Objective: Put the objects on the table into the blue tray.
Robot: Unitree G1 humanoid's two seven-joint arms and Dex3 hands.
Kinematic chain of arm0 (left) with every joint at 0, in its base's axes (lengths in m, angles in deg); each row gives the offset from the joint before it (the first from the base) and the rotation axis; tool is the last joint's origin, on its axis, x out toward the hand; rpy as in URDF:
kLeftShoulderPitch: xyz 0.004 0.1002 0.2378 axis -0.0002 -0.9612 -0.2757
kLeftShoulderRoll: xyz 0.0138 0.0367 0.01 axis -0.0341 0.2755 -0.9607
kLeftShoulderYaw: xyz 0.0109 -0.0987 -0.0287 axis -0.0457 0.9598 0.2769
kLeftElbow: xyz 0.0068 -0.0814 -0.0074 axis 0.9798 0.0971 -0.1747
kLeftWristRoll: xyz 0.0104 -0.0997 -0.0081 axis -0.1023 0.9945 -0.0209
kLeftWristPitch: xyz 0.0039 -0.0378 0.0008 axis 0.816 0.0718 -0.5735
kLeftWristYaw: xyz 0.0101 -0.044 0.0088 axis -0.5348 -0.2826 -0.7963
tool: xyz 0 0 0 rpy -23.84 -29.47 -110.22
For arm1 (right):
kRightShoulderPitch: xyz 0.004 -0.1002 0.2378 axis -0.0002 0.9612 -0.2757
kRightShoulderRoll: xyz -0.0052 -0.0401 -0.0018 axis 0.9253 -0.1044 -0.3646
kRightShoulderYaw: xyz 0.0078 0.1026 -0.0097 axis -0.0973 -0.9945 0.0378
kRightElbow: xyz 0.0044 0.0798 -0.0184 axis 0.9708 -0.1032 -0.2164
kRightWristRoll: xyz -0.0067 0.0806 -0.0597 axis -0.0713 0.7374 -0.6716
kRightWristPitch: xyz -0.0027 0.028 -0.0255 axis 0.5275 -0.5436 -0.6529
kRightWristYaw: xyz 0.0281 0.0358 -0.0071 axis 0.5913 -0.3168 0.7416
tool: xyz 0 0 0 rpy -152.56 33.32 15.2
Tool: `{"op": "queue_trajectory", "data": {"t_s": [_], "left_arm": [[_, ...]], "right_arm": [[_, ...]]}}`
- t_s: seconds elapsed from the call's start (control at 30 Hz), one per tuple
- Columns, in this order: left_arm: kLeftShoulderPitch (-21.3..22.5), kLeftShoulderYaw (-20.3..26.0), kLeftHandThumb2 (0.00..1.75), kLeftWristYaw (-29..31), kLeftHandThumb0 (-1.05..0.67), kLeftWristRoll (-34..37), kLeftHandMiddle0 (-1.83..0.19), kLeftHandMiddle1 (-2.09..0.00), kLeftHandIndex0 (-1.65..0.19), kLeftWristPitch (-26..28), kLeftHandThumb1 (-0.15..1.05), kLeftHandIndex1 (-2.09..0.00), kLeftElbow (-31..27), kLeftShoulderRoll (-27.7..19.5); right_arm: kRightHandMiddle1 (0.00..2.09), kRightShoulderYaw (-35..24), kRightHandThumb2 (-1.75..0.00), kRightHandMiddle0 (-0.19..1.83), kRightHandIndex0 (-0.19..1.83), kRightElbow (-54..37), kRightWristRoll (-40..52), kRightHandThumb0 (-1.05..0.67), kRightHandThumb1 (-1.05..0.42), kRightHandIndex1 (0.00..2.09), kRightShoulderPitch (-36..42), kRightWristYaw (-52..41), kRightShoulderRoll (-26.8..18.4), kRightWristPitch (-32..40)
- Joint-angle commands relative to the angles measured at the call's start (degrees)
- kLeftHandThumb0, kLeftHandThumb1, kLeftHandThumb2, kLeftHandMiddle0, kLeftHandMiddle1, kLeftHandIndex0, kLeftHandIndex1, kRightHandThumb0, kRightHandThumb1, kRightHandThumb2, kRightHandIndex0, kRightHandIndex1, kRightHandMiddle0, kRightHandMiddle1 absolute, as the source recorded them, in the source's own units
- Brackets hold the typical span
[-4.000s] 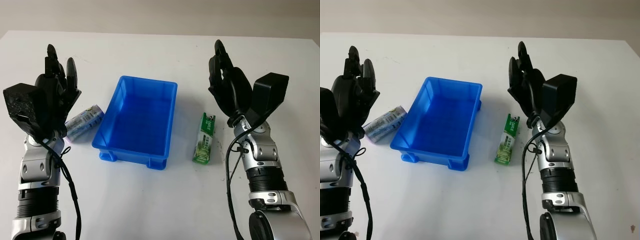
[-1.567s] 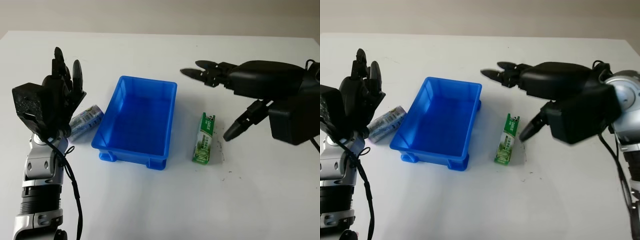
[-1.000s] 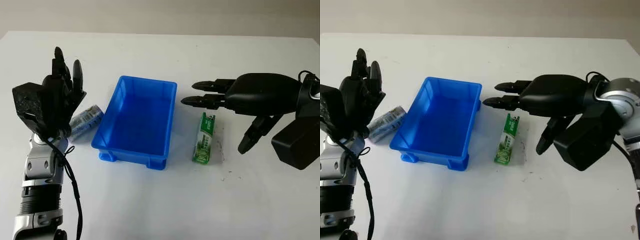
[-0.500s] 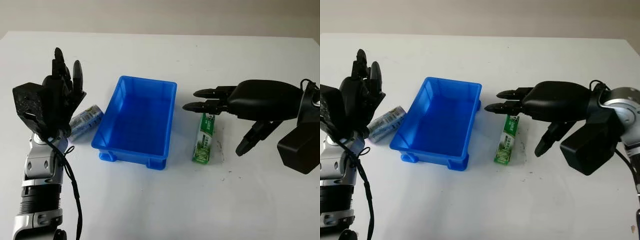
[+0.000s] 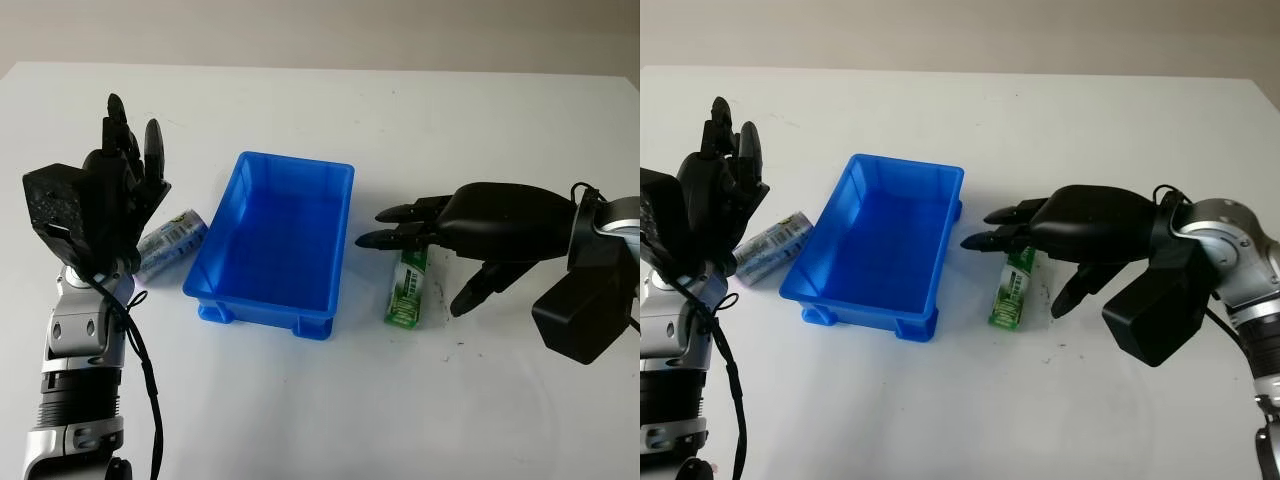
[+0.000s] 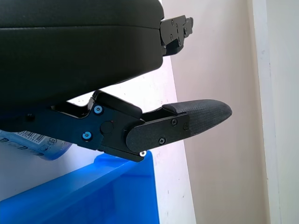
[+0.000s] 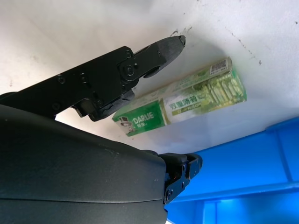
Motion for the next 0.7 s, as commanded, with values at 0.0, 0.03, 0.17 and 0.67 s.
{"op": "queue_trajectory", "data": {"t_s": [0.0,0.03,0.17,0.67], "left_arm": [[0.6,0.0,0.66,0.1,-0.76,-0.1,0.19,0.00,0.19,0.2,1.05,0.00,-1.1,-0.5],[0.5,0.0,0.66,0.0,-0.76,-0.2,0.19,0.00,0.19,0.2,1.05,0.00,-1.1,-0.5],[0.2,0.1,0.66,0.1,-0.76,0.0,0.19,0.00,0.19,0.1,1.05,0.00,-1.3,-0.4],[-0.1,0.0,0.66,0.2,-0.76,-0.2,0.19,0.00,0.19,0.1,1.05,0.00,-1.2,-0.6]], "right_arm": [[0.10,0.6,-0.05,0.26,0.24,1.8,-0.5,-0.44,-0.81,0.11,-0.7,1.3,0.8,-1.8],[0.10,1.0,-0.05,0.27,0.24,2.6,-1.2,-0.45,-0.81,0.11,-1.0,1.8,0.9,-2.6],[0.10,2.5,-0.06,0.27,0.25,5.1,-5.0,-0.42,-0.83,0.11,-2.3,4.0,1.2,-5.0],[1.14,5.6,-0.06,0.27,0.28,16.0,-24.3,-0.34,-0.96,1.17,-6.4,28.8,2.2,-15.4]]}}
